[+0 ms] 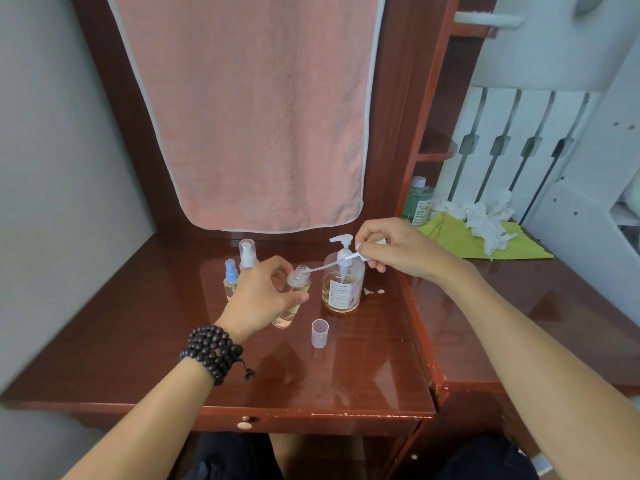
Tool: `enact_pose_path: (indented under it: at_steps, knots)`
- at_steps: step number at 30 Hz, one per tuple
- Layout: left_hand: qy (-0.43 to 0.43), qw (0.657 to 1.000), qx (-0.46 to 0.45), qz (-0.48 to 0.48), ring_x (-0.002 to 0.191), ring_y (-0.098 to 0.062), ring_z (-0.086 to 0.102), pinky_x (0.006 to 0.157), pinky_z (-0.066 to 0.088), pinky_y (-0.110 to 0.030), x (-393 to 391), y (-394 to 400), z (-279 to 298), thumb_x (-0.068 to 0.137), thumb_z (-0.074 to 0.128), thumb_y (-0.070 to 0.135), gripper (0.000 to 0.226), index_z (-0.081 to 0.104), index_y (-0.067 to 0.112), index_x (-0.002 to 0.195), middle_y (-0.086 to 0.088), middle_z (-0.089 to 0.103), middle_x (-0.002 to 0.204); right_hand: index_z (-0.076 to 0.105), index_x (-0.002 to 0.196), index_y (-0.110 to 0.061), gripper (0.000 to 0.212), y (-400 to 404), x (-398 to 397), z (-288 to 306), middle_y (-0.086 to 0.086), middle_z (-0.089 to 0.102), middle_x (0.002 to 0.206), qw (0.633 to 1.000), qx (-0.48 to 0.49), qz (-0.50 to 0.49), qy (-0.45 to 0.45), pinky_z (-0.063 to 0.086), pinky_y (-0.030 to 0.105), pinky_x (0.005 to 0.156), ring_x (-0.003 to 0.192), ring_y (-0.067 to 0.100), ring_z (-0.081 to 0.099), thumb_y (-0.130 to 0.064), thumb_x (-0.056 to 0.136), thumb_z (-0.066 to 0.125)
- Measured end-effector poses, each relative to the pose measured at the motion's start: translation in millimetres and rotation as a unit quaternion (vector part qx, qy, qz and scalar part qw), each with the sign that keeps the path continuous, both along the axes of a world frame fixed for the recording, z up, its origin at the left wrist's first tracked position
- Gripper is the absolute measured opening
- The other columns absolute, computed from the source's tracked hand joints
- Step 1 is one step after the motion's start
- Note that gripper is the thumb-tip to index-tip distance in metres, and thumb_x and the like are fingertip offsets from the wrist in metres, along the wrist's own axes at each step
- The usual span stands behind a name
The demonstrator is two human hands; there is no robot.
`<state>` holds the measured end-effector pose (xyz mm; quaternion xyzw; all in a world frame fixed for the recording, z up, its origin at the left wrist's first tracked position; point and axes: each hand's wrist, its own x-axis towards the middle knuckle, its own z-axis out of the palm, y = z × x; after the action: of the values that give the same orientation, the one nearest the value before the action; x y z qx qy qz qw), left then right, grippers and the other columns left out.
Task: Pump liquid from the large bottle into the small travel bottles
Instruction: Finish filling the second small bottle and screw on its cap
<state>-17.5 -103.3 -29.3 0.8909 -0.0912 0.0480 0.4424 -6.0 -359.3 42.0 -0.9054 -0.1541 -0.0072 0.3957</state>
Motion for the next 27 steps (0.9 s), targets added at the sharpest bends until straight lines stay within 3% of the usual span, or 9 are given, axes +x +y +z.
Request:
enact_pose_path:
  at_steps: [3, 5, 9, 12, 19, 22, 25, 27]
  knots:
    - [-0.007, 1.000, 0.012, -0.014, 0.088, -0.005, 0.065, 0.078, 0.046, -0.019, 0, -2, 0, 0.067, 0.087, 0.031, 0.032, 0.064, 0.030, 0.089, 0.008, 0.069, 0.087, 0.072, 0.092, -0.028, 0.007, 3, 5, 7, 0.005, 0.074, 0.082, 0.999, -0.034, 0.013, -0.019, 0.054, 0.046, 0.073, 0.071, 0.019, 0.068, -0.025, 0.086, 0.070]
    - [-0.013, 1.000, 0.006, -0.021, 0.088, -0.004, 0.065, 0.080, 0.049, -0.021, 0, -3, 0, 0.066, 0.087, 0.031, 0.032, 0.066, 0.030, 0.090, 0.008, 0.070, 0.087, 0.069, 0.102, -0.027, 0.017, 8, 7, 12, -0.001, 0.076, 0.088, 0.996, -0.078, 0.026, -0.028, 0.057, 0.044, 0.080, 0.082, 0.019, 0.071, -0.028, 0.087, 0.076]
    - [-0.027, 0.999, -0.023, -0.032, 0.089, -0.004, 0.066, 0.084, 0.055, -0.027, -6, -9, 5, 0.069, 0.086, 0.031, 0.032, 0.069, 0.031, 0.096, 0.009, 0.072, 0.087, 0.072, 0.109, -0.026, 0.025, 21, 9, 14, -0.009, 0.074, 0.099, 0.986, -0.137, 0.069, -0.059, 0.051, 0.013, 0.075, 0.088, 0.003, 0.067, -0.027, 0.087, 0.082]
    - [-0.038, 0.996, -0.059, -0.046, 0.087, -0.009, 0.069, 0.084, 0.056, -0.032, -9, -13, 9, 0.072, 0.084, 0.029, 0.029, 0.071, 0.032, 0.098, 0.009, 0.074, 0.087, 0.076, 0.115, -0.027, 0.030, 25, 10, 9, -0.011, 0.074, 0.097, 0.983, -0.144, 0.084, -0.074, 0.047, 0.009, 0.074, 0.091, 0.001, 0.066, -0.023, 0.086, 0.083]
    - [-0.074, 0.994, -0.062, -0.049, 0.092, -0.003, 0.065, 0.087, 0.054, -0.028, -10, -16, 11, 0.072, 0.085, 0.027, 0.033, 0.072, 0.033, 0.102, 0.015, 0.071, 0.093, 0.078, 0.114, -0.024, 0.029, 24, 3, -5, -0.009, 0.075, 0.094, 0.987, -0.104, 0.079, -0.097, 0.051, 0.013, 0.076, 0.091, 0.003, 0.066, -0.022, 0.086, 0.083]
    - [-0.085, 0.993, -0.062, -0.053, 0.090, -0.005, 0.065, 0.086, 0.054, -0.033, -9, -18, 10, 0.071, 0.085, 0.027, 0.033, 0.072, 0.035, 0.100, 0.015, 0.070, 0.091, 0.080, 0.102, -0.020, 0.018, 23, 3, -4, -0.006, 0.075, 0.080, 0.988, -0.112, 0.079, -0.074, 0.055, 0.022, 0.067, 0.077, 0.006, 0.070, -0.035, 0.091, 0.078]
    - [-0.096, 0.993, -0.047, -0.057, 0.087, -0.007, 0.065, 0.083, 0.053, -0.037, -10, -20, 10, 0.070, 0.085, 0.028, 0.035, 0.072, 0.035, 0.102, 0.011, 0.070, 0.089, 0.071, 0.076, -0.011, 0.054, 29, 2, -4, 0.004, 0.070, 0.064, 0.984, -0.164, 0.051, -0.042, 0.055, 0.029, 0.053, 0.053, 0.015, 0.067, -0.059, 0.098, 0.058]
    - [-0.099, 0.993, -0.037, -0.060, 0.085, -0.009, 0.064, 0.082, 0.053, -0.038, -9, -21, 8, 0.071, 0.085, 0.029, 0.036, 0.072, 0.034, 0.104, 0.009, 0.070, 0.089, 0.069, 0.075, -0.013, 0.064, 31, 2, -2, 0.008, 0.068, 0.065, 0.984, -0.177, 0.025, -0.017, 0.060, 0.040, 0.053, 0.051, 0.026, 0.067, -0.071, 0.095, 0.049]
